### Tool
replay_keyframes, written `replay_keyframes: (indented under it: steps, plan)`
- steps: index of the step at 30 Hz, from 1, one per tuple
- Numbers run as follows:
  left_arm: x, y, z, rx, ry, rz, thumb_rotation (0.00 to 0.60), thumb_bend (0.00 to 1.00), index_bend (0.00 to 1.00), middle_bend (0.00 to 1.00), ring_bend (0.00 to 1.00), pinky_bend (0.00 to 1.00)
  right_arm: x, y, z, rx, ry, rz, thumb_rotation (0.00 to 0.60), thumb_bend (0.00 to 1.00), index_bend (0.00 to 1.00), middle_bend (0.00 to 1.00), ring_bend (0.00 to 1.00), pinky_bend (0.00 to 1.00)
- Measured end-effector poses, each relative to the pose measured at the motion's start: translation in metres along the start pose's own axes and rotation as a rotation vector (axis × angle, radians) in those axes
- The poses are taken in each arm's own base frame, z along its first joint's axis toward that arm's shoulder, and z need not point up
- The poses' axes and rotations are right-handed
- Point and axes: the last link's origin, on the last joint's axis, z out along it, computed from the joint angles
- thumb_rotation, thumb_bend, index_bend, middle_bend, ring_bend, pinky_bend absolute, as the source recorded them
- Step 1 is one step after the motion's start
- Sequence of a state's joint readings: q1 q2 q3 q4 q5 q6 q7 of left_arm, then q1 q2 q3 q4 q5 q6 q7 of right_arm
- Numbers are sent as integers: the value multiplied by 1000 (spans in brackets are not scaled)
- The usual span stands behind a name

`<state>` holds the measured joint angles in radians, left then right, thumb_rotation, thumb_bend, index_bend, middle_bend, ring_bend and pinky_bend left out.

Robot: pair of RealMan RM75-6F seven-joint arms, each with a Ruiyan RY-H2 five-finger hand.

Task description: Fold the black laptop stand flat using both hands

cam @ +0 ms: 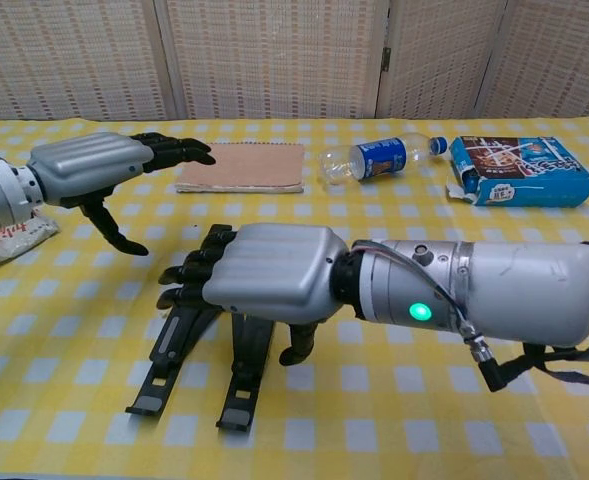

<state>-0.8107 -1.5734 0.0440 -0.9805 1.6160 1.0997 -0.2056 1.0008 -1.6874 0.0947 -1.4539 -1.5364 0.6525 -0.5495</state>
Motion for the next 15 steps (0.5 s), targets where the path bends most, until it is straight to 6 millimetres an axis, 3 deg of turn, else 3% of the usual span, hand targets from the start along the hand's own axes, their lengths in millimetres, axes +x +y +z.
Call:
replay_keyframes:
  steps: [5,15]
  plan:
    - [3,-6,-15,30,8,-16,600,74,0,1,0,0,8,0,13,37,-64,-74,600,208,0,16,15,3]
    - [3,-21,-33,87,5,-45,600,75,0,0,0,0,2,1,35,39,-116,-101,600,208,0,16,7,0]
